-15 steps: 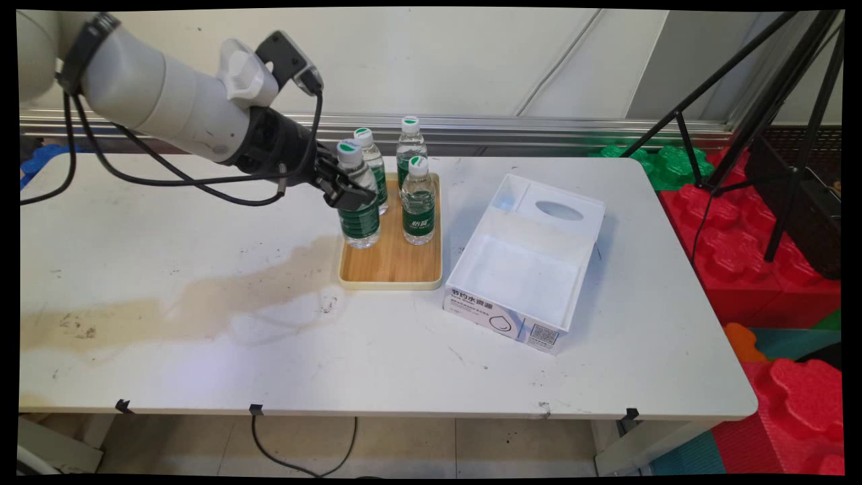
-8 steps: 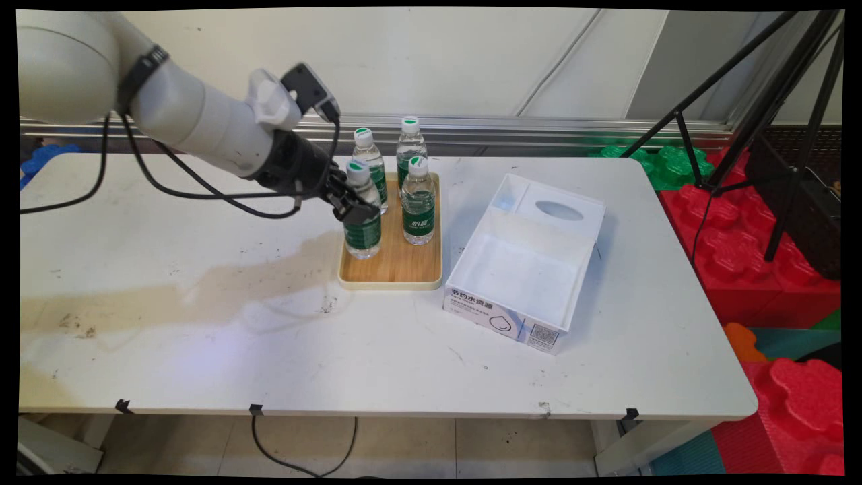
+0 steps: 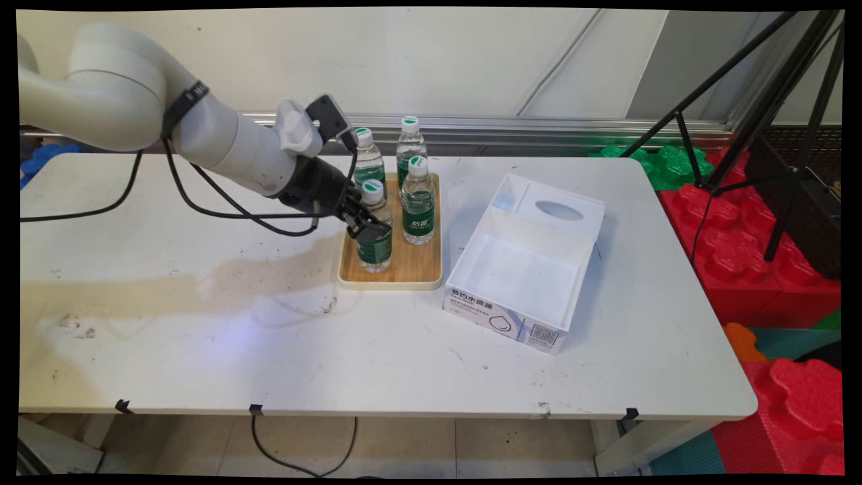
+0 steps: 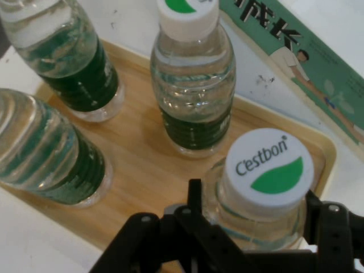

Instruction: Place the picked object on the tray

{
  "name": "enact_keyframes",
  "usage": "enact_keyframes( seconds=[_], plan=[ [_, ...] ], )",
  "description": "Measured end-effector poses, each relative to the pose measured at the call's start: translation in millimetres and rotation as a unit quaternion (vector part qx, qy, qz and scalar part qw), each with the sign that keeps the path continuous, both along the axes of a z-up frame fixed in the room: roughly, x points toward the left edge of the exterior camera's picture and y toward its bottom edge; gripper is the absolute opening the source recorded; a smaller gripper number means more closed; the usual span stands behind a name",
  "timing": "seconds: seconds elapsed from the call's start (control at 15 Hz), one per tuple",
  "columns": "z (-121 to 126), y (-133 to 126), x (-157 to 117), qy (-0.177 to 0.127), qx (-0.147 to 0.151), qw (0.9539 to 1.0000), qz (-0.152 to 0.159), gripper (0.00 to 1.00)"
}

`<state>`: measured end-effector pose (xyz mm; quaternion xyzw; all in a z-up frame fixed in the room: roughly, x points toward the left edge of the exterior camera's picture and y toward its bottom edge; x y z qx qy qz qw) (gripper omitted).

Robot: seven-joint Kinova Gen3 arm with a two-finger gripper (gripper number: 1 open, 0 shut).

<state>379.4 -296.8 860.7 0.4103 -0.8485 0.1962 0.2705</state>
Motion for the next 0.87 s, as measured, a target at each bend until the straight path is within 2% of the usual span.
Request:
enact_keyframes(
  seconds=[0.6, 0.67, 0.87],
  plan=[
    [-16, -2, 2, 0.000, -0.004, 0.9998, -0.018, 0.00],
    [-17, -1, 3, 0.000, -0.004, 0.9998, -0.020, 1.00],
    [-18, 1, 4, -0.001, -0.007, 0.9996, -0.026, 1.00]
  ],
)
